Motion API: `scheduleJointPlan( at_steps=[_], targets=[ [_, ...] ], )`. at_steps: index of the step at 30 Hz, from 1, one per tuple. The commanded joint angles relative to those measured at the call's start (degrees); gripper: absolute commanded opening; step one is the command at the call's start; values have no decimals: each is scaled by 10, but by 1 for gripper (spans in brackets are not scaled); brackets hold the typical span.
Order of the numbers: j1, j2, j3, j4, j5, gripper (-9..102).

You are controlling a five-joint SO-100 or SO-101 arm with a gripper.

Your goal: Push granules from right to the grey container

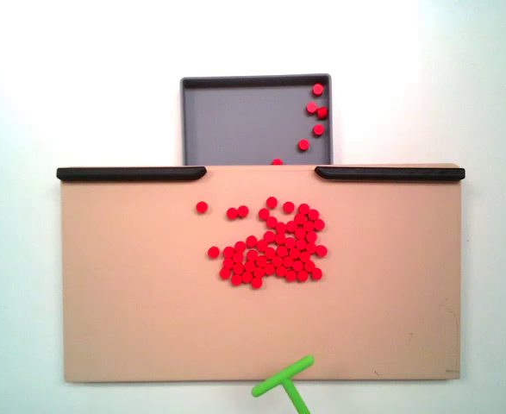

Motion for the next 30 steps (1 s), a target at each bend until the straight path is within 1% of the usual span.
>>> scheduleJointPlan(
  at_steps=[1, 7, 10, 15, 17, 19, 24, 26, 30],
  targets=[
    [16, -17, -43, 4, -57, 0],
    [42, -57, -76, 4, -184, 0],
    [56, -81, -91, 4, -265, 0],
    [74, -120, -122, 4, -414, 0],
    [83, -138, -141, 4, -495, 0],
    [89, -156, -158, 5, -554, 0],
    [98, -200, -203, 6, -645, 0],
    [104, -229, -241, 32, -676, 0],
    [111, -267, -293, 54, -697, 0]
  ],
)
